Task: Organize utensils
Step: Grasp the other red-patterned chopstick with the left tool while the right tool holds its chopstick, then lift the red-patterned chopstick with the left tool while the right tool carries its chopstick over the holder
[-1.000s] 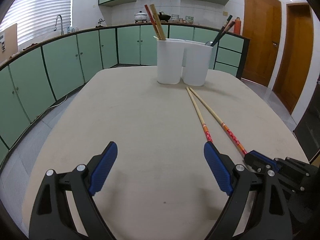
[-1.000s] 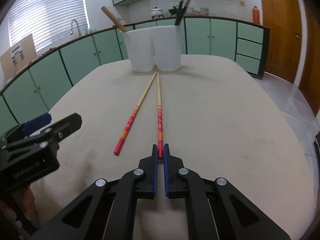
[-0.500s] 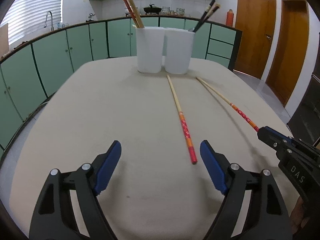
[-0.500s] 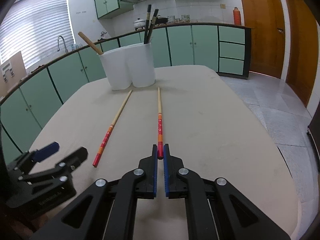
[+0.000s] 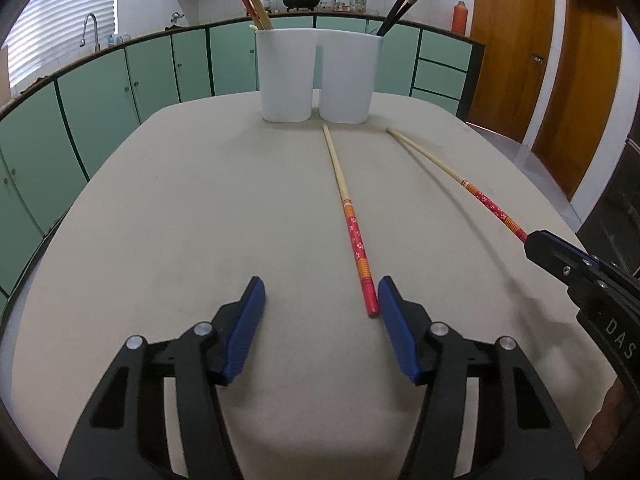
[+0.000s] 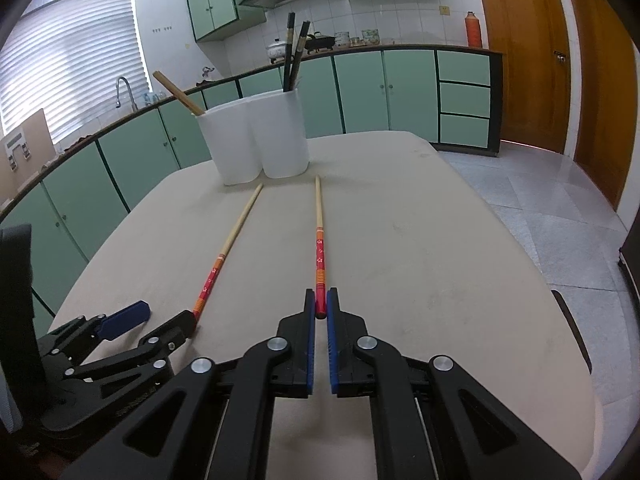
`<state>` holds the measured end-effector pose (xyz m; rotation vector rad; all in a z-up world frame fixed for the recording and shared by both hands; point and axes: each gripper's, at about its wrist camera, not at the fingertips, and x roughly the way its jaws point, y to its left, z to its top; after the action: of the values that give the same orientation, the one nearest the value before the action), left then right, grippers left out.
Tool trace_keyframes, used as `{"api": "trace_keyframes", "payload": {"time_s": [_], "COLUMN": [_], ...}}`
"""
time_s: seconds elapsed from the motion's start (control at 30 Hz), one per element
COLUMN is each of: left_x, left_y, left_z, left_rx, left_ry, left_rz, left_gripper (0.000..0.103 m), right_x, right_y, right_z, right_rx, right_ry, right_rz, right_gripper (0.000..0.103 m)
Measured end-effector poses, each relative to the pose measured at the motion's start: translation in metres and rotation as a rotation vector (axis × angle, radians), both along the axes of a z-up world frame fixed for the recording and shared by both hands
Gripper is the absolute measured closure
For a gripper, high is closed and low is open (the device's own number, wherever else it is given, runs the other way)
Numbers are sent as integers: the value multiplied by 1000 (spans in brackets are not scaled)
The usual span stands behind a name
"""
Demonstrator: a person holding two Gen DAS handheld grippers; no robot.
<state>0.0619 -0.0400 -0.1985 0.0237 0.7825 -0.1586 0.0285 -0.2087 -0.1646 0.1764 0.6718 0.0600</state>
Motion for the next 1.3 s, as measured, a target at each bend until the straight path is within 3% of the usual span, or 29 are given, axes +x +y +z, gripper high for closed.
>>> {"api": "trace_keyframes", "payload": {"time_s": [0.17,0.33,0.43,0.5,0.6,0.83,1.3], "left_x": [0,-1,-1,-2,-2,-5,-22], "left_y": [-5,-11,-14,-17,-18,-14,-6], "left_z": [0,-1,-2,-2,-2,3,50], "left_rx": [12,28,29,35,35,11,28], "left_ry": [5,10,9,2,-4,-27,-145], "left_rz": [-10,-18,-33,-47,-54,-48,-58], "left_gripper": [46,54,64,81,97,98,98], "right_x": [0,0,0,-1,-1,-1,-9], "right_y": [-1,-2,-4,-5,-6,-5,-3], "right_z": [-1,-1,0,0,1,3,32], "right_rx": [3,9,13,15,12,-3,-37], "right_ry": [1,-1,-4,-4,-7,-21,-93], "right_rz": [0,-3,-7,-9,-10,-10,11], "right_gripper": [98,98,98,98,98,98,98]}}
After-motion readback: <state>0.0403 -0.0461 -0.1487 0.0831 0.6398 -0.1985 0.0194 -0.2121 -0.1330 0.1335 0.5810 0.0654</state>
